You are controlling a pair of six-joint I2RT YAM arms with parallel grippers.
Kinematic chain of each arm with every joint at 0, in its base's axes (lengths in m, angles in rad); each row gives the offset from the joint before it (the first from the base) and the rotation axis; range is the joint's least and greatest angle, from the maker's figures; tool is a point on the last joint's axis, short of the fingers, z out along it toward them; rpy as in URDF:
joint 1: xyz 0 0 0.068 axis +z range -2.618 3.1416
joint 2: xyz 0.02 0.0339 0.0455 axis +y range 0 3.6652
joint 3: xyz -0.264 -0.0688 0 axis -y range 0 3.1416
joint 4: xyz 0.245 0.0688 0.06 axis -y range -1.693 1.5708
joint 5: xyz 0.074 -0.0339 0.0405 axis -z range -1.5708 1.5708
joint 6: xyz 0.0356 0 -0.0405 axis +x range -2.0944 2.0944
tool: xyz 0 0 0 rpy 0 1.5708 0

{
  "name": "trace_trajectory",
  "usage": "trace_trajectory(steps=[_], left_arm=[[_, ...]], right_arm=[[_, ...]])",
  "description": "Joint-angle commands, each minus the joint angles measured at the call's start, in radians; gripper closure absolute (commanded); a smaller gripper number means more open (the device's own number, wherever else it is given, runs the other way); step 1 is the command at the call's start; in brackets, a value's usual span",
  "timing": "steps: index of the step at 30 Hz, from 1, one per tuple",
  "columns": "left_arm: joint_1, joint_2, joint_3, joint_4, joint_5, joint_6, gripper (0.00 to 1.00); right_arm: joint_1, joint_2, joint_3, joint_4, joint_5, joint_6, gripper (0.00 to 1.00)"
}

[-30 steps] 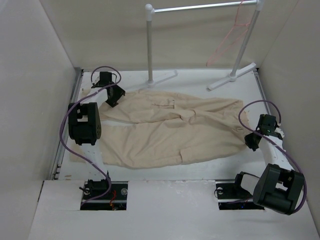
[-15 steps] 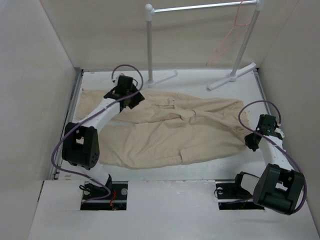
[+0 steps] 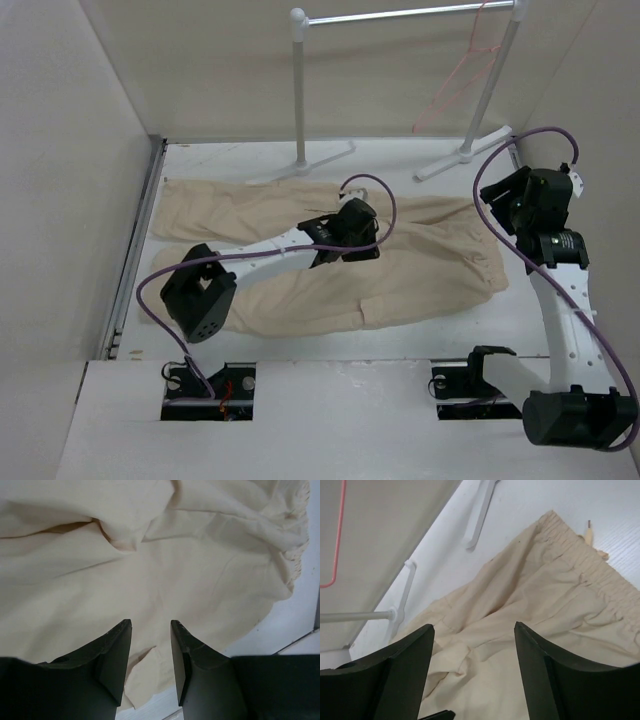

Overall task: Place the trousers on the hanger
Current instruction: Flatten out the trousers at the center of the board.

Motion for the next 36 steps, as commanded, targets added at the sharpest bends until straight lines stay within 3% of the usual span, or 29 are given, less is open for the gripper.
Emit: trace_trajectory(steps=[1,2,5,7,9,11,15,18,27,33,34,35,36], left_arm=[[-0.047,0.060,0.067,0.016,-0.012,0.035,0.65],[-0.066,0.084,0.091,0.016,-0.006,0.048,0.65],[-0.116,0.152,0.178,0.014,-0.001,0.091,0.63],[-0.142,0.193,0.247,0.002,0.003,0.121,0.59],[-0.164,0.235,0.309,0.002,0.009,0.150,0.55],[-0.181,0.278,0.358,0.005,0.011,0.168,0.49],[-0.202,0.365,0.430,0.002,0.014,0.197,0.44],[-0.204,0.419,0.443,-0.004,0.012,0.196,0.46],[-0.227,0.492,0.424,0.010,0.043,0.184,0.52],[-0.261,0.517,0.424,0.013,0.095,0.159,0.67],[-0.265,0.520,0.423,0.014,0.107,0.151,0.71],[-0.270,0.525,0.423,0.011,0.124,0.139,0.78],[-0.274,0.526,0.421,0.007,0.137,0.130,0.83]], right_arm=[[-0.039,0.074,-0.027,-0.014,0.008,-0.025,0.36],[-0.067,0.106,-0.024,0.021,0.003,-0.043,0.42],[-0.145,0.266,0.033,0.112,-0.044,-0.101,0.79],[-0.194,0.384,0.100,0.126,-0.090,-0.115,0.90],[-0.225,0.487,0.151,0.146,-0.127,-0.115,0.90],[-0.238,0.591,0.211,0.158,-0.150,-0.108,0.84],[-0.233,0.761,0.323,0.157,-0.150,-0.088,0.49],[-0.221,0.832,0.372,0.160,-0.184,-0.088,0.40],[-0.146,0.914,0.395,0.160,-0.202,-0.052,0.46],[-0.133,0.966,0.423,0.112,-0.195,-0.048,0.49],[-0.133,0.976,0.435,0.103,-0.195,-0.051,0.54],[-0.133,0.992,0.455,0.092,-0.195,-0.055,0.68],[-0.133,0.999,0.467,0.091,-0.193,-0.055,0.75]])
